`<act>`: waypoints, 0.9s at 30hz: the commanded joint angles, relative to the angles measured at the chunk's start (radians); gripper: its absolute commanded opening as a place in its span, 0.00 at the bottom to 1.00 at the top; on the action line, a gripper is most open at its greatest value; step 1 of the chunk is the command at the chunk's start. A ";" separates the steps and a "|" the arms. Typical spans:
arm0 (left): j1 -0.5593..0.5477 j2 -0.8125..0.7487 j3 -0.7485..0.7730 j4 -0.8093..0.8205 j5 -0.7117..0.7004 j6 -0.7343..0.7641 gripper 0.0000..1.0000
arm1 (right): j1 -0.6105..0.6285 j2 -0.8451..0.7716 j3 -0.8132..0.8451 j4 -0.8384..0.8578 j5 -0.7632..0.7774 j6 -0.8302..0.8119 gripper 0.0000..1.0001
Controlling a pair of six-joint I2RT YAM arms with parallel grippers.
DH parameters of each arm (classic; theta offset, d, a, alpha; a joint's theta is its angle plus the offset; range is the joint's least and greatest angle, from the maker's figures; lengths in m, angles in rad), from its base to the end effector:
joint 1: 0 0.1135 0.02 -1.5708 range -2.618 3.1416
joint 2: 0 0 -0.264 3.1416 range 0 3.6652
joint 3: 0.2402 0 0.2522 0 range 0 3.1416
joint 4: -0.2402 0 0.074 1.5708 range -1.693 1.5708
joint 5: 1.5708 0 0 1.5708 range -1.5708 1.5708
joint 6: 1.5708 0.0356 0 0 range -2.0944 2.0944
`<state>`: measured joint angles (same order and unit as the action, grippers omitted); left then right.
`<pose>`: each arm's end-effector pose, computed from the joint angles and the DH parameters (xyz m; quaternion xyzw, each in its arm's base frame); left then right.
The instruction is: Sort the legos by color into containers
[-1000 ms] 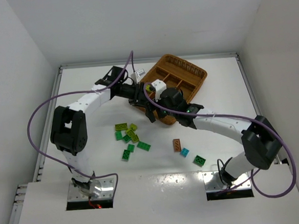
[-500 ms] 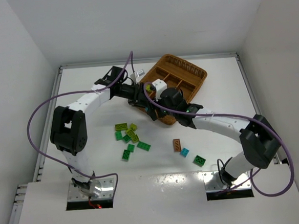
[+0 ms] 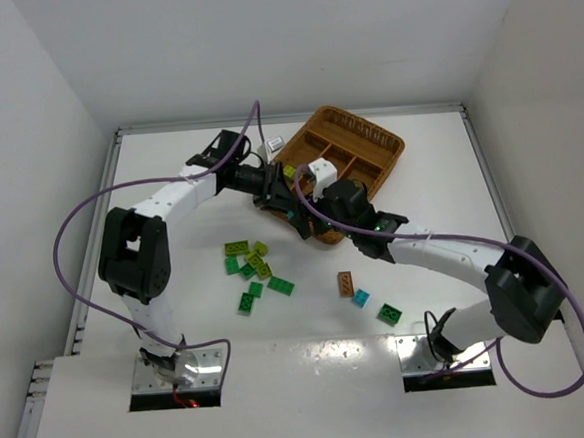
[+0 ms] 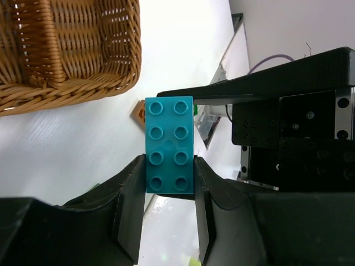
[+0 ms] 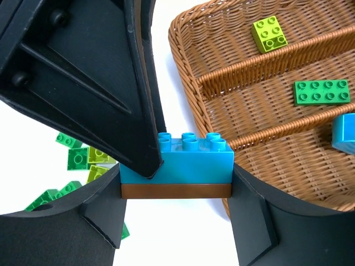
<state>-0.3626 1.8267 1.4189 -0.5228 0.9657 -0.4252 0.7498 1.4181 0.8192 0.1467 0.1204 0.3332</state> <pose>0.3559 -0.1663 0.2512 0.1197 0.8448 -0.5139 0.0882 0.2330 0.2111 0.2381 -0.1437 0.8344 0.2293 0.4801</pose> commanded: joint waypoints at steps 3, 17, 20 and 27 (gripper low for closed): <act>0.053 -0.041 0.040 0.082 -0.071 -0.009 0.00 | -0.006 -0.065 -0.041 -0.095 0.076 0.010 0.38; 0.063 -0.020 0.040 0.104 -0.048 -0.041 0.00 | -0.004 -0.104 -0.060 -0.207 0.246 -0.083 0.37; 0.063 -0.020 0.040 0.104 -0.048 -0.041 0.00 | -0.004 -0.104 -0.071 -0.207 0.173 -0.073 0.37; 0.063 -0.020 0.049 0.124 -0.039 -0.050 0.00 | -0.013 -0.077 -0.141 -0.035 -0.103 0.104 0.38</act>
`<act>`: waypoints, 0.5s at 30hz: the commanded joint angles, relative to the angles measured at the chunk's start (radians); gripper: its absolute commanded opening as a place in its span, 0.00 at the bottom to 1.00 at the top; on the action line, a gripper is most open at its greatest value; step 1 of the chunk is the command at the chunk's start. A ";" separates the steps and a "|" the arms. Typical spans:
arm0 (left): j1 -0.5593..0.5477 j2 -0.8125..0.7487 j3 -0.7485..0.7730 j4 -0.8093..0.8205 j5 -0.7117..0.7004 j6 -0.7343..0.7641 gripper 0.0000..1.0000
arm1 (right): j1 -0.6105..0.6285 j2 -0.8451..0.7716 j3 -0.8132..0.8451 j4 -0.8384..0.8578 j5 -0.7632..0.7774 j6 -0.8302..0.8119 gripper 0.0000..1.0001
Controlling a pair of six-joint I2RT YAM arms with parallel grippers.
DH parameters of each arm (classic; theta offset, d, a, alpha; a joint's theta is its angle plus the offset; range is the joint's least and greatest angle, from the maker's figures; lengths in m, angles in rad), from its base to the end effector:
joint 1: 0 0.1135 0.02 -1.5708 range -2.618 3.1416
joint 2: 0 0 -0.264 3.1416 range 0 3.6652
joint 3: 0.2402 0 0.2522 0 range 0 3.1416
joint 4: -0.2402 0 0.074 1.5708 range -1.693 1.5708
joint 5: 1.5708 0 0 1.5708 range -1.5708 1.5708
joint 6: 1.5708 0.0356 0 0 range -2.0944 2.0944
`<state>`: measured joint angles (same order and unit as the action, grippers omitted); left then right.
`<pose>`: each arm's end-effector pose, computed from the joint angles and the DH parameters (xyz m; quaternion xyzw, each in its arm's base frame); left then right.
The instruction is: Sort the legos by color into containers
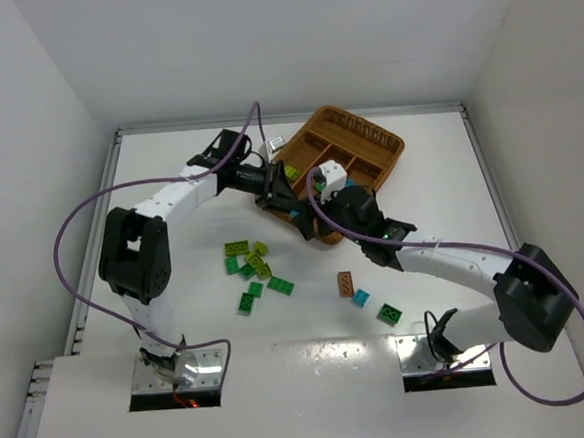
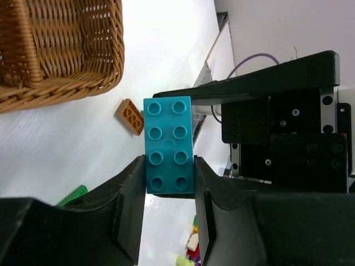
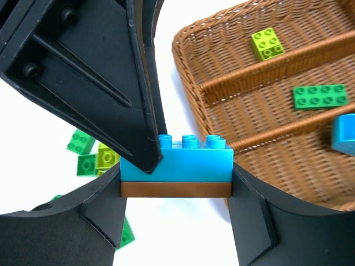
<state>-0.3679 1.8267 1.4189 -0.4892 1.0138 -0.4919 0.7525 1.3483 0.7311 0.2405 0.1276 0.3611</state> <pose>0.3562 -0.1697 0.2543 0.1091 0.8335 -0.5369 0.0717 0.2205 0.2003 0.2379 -0.1253 0.8165 0.2517 0.5042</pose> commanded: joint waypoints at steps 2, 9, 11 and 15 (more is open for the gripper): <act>0.069 -0.020 0.049 0.090 -0.078 0.006 0.00 | -0.016 0.020 -0.064 -0.078 -0.149 0.101 0.38; 0.069 -0.010 0.060 0.120 -0.087 -0.017 0.00 | -0.016 0.063 0.004 -0.164 -0.174 0.084 0.39; 0.069 -0.001 0.060 0.120 -0.096 -0.017 0.00 | -0.016 0.045 0.013 -0.246 -0.134 0.067 0.39; 0.078 0.020 0.060 0.120 -0.126 -0.027 0.00 | -0.016 -0.017 0.022 -0.365 0.064 0.047 0.43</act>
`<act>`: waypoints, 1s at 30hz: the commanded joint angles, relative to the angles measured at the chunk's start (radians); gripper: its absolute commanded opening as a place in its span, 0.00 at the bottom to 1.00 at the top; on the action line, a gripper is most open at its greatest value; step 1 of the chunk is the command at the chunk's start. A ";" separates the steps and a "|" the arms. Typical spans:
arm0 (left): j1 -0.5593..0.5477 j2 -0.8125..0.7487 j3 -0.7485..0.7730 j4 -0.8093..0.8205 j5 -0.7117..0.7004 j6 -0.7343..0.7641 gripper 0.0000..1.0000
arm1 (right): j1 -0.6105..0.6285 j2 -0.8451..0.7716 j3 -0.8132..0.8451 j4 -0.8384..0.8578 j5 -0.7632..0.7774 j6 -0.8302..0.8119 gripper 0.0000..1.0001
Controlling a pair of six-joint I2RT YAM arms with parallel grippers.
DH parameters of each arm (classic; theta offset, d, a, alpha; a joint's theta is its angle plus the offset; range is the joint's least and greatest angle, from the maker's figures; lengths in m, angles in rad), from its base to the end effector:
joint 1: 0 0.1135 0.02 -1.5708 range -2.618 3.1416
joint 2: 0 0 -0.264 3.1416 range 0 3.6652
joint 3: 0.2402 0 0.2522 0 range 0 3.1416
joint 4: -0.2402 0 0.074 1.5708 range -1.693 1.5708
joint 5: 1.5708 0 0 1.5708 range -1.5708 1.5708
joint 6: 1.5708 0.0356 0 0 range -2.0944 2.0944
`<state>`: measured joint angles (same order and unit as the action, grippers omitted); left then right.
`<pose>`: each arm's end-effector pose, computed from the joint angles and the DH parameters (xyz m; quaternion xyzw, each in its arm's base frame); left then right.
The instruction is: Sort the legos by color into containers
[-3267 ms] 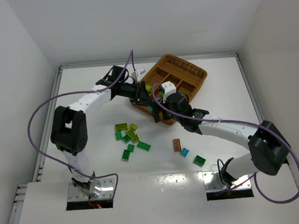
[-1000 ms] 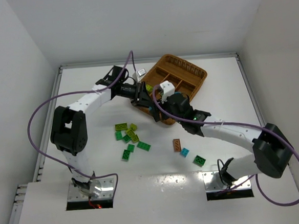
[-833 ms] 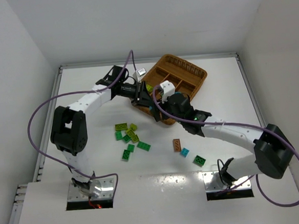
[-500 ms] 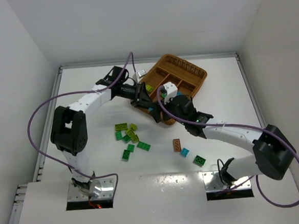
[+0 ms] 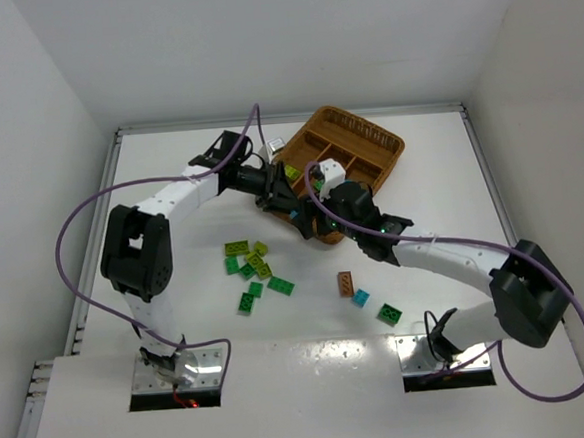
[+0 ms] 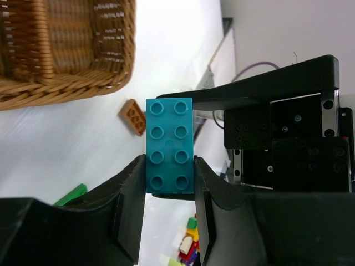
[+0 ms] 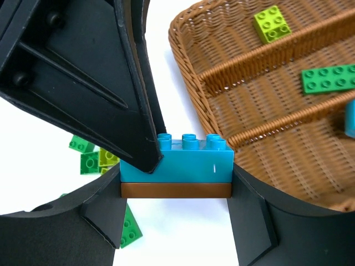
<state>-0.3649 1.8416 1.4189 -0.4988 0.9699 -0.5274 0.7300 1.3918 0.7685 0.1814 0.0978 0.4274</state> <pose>0.3590 -0.1686 0.2471 0.0802 0.8478 -0.5203 0.0639 0.2302 0.2014 0.2322 -0.1013 0.8382 0.2577 0.4699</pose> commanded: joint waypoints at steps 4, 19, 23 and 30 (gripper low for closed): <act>0.075 0.033 0.060 0.129 -0.082 0.009 0.00 | 0.006 -0.114 -0.025 -0.341 0.163 -0.048 0.46; 0.057 0.015 0.069 0.120 -0.031 0.018 0.00 | 0.006 -0.054 0.089 -0.367 -0.075 -0.085 0.71; 0.057 0.005 0.069 0.120 -0.020 0.009 0.00 | 0.006 -0.045 0.089 -0.356 -0.064 -0.076 0.83; 0.047 -0.015 0.069 0.120 -0.020 0.009 0.00 | 0.006 -0.024 0.100 -0.292 -0.030 -0.067 0.84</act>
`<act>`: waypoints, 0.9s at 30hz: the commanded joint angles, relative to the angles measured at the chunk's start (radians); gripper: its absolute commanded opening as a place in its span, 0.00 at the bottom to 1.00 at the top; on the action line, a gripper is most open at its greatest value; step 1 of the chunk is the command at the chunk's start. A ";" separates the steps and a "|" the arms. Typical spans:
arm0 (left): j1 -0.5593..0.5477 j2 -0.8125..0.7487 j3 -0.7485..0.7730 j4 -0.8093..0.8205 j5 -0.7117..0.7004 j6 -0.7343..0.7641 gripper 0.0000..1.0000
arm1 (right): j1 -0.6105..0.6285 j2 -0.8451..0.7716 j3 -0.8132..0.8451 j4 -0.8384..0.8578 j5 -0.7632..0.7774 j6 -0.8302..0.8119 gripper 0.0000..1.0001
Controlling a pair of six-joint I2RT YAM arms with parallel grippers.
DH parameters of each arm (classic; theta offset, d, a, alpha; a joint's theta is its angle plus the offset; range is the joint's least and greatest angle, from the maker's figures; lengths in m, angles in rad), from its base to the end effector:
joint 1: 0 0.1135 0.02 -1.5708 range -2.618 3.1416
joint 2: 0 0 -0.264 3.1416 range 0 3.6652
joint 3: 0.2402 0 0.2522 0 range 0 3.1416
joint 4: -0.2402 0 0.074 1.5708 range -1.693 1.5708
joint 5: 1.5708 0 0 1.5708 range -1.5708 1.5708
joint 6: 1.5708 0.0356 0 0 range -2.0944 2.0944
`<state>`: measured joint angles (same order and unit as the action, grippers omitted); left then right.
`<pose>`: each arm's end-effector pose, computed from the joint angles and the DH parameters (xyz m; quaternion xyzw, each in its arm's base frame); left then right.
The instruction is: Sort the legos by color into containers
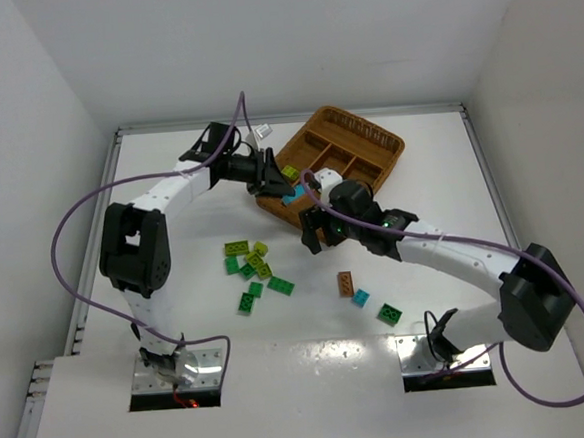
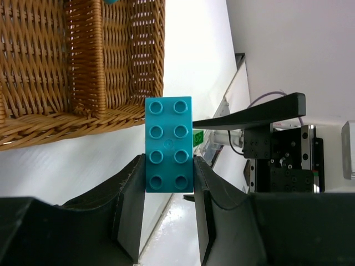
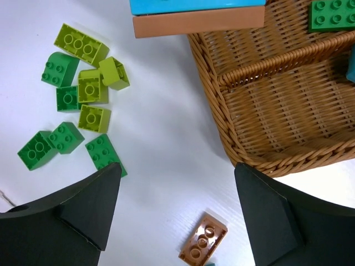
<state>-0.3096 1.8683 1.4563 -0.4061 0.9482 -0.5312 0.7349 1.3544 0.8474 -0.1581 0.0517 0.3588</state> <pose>0.3823 -0.1527 0.2536 0.0753 0.8409 -0.5211 0.1252 0.2185 0.1950 0.2372 -0.1569 0.8852 0.2076 0.3857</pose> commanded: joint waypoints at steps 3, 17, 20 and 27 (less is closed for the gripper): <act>-0.008 -0.041 0.032 0.027 0.011 0.013 0.00 | 0.001 0.049 0.021 0.121 0.025 0.002 0.86; -0.008 -0.051 0.022 0.018 0.011 0.013 0.00 | -0.009 0.202 0.156 0.270 0.077 -0.029 0.93; -0.008 -0.051 0.022 0.018 0.011 0.013 0.00 | -0.029 0.212 0.156 0.279 0.068 -0.029 0.92; -0.008 -0.051 0.022 0.018 0.020 0.022 0.00 | -0.048 0.212 0.156 0.312 0.068 -0.038 0.80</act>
<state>-0.3145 1.8683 1.4563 -0.4026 0.9463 -0.5266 0.6968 1.5639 0.9657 0.0872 0.1055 0.3370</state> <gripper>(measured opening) 0.404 0.813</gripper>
